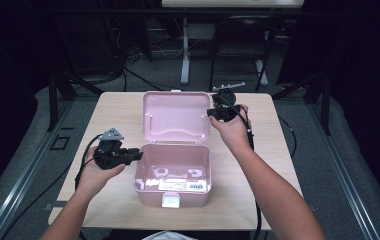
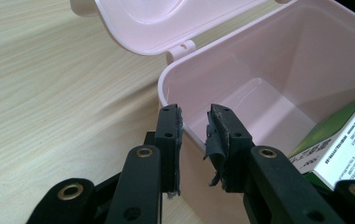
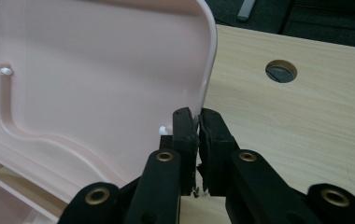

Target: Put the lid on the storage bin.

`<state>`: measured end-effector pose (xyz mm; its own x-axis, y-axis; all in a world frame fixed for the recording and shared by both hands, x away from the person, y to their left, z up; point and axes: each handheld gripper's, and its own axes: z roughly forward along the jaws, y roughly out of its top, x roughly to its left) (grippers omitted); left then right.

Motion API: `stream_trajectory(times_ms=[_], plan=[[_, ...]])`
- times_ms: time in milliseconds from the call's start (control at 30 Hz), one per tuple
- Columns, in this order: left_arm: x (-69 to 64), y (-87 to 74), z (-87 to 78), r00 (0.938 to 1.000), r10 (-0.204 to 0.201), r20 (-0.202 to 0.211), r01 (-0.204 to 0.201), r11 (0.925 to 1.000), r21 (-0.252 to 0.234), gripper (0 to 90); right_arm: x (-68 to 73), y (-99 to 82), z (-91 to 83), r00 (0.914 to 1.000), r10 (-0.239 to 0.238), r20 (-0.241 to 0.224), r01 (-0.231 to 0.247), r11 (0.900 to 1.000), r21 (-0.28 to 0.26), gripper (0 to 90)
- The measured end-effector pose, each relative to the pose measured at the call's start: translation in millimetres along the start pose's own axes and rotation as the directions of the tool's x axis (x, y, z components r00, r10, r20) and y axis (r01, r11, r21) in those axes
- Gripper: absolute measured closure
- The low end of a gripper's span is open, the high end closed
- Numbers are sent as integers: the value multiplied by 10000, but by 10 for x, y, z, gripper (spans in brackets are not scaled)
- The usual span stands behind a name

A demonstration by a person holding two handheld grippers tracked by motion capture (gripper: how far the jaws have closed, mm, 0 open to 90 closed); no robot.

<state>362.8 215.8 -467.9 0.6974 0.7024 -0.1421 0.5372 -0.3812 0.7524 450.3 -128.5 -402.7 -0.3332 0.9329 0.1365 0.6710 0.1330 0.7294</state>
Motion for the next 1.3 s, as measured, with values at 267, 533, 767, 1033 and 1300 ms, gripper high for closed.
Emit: stream_trajectory(times_ms=[267,533,767,1033,1300], plan=[[-3,1,0,10000,-4,-18,4,10000,6,738,35,-39,-94,9999,-120,-9,120,9994,-331,863],[-3,0,0,10000,-3,-26,3,10000,4,739,55,-74,-172,9997,-231,-98,225,9980,-585,867],[-3,0,-1,10000,-10,-43,10,10000,7,740,95,-109,-270,9988,-485,-94,476,9957,-792,867],[-4,-1,-1,10000,-38,-58,38,10000,-5,740,136,-168,-366,9971,-757,-78,745,9917,-1050,868],[-8,0,-2,10000,-31,-37,31,10000,12,742,147,-256,-459,9962,-841,-240,800,9868,-1409,870]])
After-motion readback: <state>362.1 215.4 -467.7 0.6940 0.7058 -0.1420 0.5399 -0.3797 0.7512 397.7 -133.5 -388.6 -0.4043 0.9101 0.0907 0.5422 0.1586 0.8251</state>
